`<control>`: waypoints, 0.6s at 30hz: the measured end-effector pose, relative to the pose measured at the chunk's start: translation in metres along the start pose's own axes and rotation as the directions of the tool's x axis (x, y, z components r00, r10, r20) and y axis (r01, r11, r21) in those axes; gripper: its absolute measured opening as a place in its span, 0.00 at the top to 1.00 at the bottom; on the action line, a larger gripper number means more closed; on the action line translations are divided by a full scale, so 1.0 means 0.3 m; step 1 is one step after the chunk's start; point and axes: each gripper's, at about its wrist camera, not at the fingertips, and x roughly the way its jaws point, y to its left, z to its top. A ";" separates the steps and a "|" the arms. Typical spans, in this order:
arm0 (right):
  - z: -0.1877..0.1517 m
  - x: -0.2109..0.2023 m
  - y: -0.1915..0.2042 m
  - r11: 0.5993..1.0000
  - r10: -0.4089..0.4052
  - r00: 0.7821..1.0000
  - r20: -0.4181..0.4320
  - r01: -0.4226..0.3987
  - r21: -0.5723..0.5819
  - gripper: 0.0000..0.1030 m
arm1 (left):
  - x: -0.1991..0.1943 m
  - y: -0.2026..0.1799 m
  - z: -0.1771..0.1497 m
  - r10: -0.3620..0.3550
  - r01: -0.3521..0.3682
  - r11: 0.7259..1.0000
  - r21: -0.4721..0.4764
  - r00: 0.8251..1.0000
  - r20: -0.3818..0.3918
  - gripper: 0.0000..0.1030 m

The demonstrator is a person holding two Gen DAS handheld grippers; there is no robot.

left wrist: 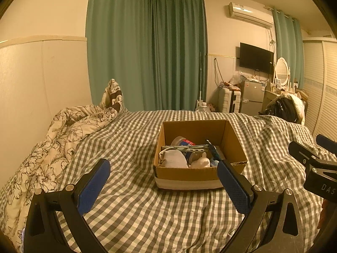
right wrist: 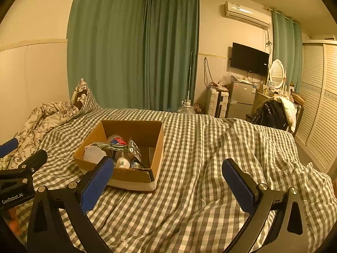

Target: Organize objects

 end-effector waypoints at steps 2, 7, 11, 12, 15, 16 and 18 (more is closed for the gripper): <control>-0.002 0.000 0.001 1.000 -0.001 1.000 0.000 0.001 0.001 0.00 | 0.001 0.000 0.000 0.002 -0.002 1.000 0.001 1.000 0.000 0.00; -0.002 0.000 -0.001 1.000 0.001 1.000 -0.001 -0.001 0.002 0.00 | 0.002 0.003 0.000 0.007 -0.007 1.000 0.000 1.000 -0.004 0.00; -0.004 0.001 0.004 1.000 -0.002 1.000 -0.003 0.002 0.004 0.00 | 0.002 0.005 -0.004 0.008 -0.008 1.000 -0.003 1.000 -0.007 0.00; -0.004 0.001 0.004 1.000 -0.001 1.000 -0.004 0.001 0.004 0.00 | 0.003 0.005 -0.005 0.008 -0.008 1.000 -0.003 1.000 -0.007 0.00; -0.004 0.001 0.010 1.000 0.000 1.000 -0.005 0.000 0.004 0.00 | 0.003 0.005 -0.005 0.007 -0.007 1.000 -0.002 1.000 -0.007 0.00; -0.004 0.001 0.010 1.000 0.001 1.000 -0.005 -0.001 0.004 0.00 | 0.003 0.005 -0.005 0.008 -0.008 1.000 -0.001 1.000 -0.007 0.00; -0.006 0.002 0.013 1.000 0.001 1.000 -0.007 -0.001 0.004 0.00 | 0.003 0.004 -0.006 0.008 -0.008 1.000 -0.001 1.000 -0.007 0.00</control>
